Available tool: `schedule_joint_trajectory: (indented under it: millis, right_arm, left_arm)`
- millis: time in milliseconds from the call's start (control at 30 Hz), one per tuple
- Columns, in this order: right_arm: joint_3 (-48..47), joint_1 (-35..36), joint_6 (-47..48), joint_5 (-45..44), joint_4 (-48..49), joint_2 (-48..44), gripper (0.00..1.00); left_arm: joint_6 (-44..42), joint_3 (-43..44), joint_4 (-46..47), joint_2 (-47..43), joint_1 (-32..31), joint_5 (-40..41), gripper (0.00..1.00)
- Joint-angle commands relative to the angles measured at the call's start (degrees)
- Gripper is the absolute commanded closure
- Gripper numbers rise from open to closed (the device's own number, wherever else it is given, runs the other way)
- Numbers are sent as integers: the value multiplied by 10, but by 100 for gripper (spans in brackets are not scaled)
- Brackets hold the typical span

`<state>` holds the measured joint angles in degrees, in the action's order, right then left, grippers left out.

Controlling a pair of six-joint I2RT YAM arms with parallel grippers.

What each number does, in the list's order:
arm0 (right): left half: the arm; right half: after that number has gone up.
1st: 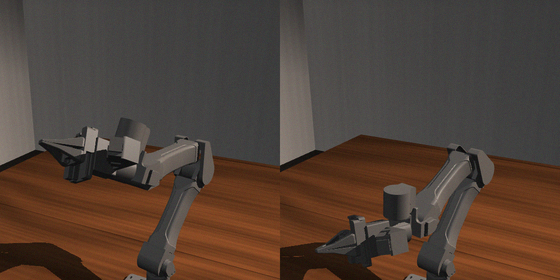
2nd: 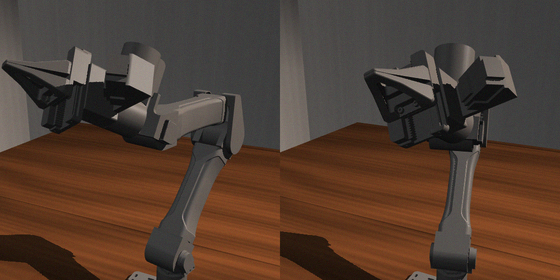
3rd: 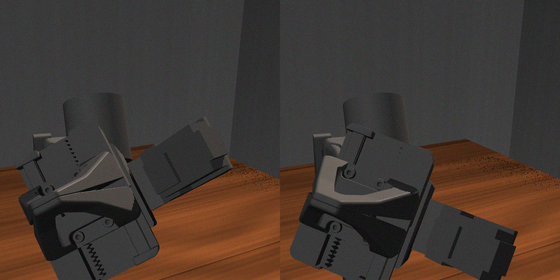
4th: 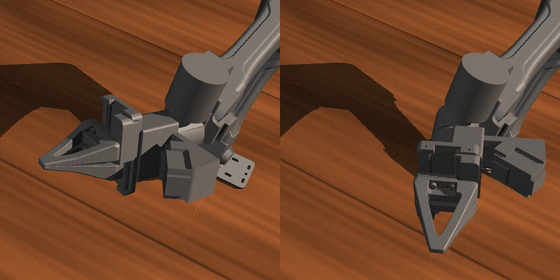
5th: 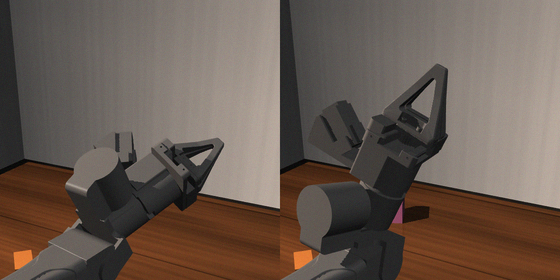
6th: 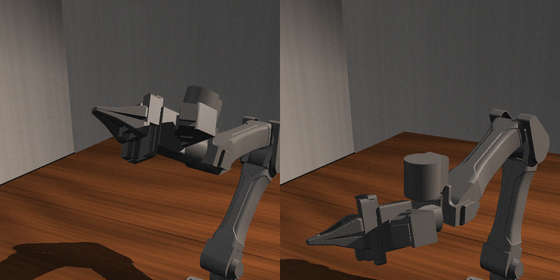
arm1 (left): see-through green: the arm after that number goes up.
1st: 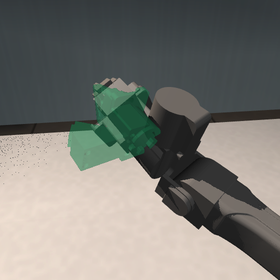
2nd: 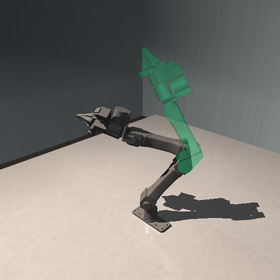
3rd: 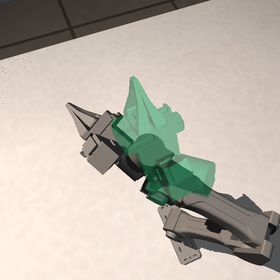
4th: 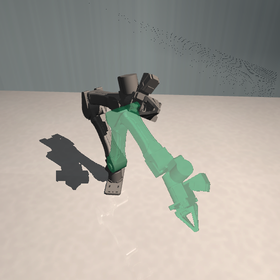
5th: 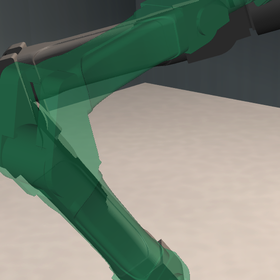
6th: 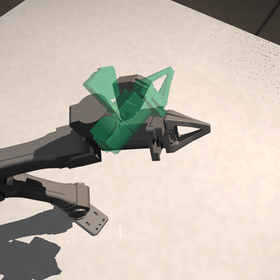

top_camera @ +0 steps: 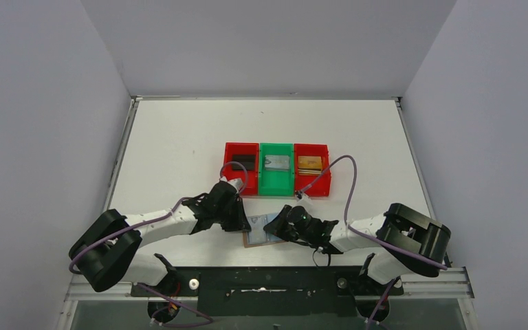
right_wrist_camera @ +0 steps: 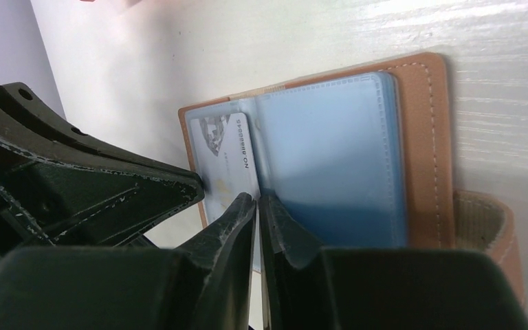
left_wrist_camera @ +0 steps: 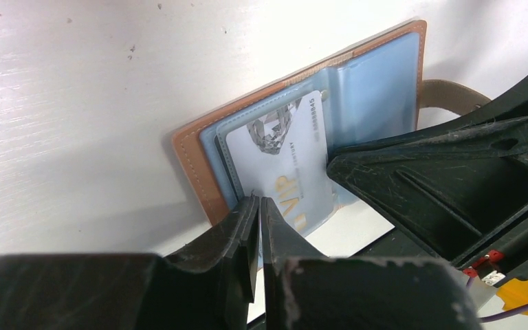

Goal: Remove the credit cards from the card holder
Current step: Remove the credit card from the card holder.

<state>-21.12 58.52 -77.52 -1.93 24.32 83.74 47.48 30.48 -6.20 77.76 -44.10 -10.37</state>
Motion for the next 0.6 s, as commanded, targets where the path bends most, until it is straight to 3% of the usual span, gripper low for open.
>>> schedule_joint_trajectory:
  millis: [0, 67, 267, 367, 567]
  right_arm:
    - [1, 0, 1, 23, 80, -5, 87]
    - [0, 1, 1, 24, 80, 1, 82]
    - [-39, 1, 25, 16, 4, 12, 90]
    - [-41, 4, 33, 13, 6, 6, 100]
    - [-32, 0, 37, 24, 27, -7, 100]
  left_arm:
    - [-18, -17, -22, 23, -7, 29, 94]
    - [-21, -17, -22, 22, -8, 29, 95]
    - [-23, -18, -23, 21, -8, 31, 100]
    - [-25, -15, -28, 23, -8, 37, 100]
    - [-28, -11, -54, 22, -7, 64, 100]
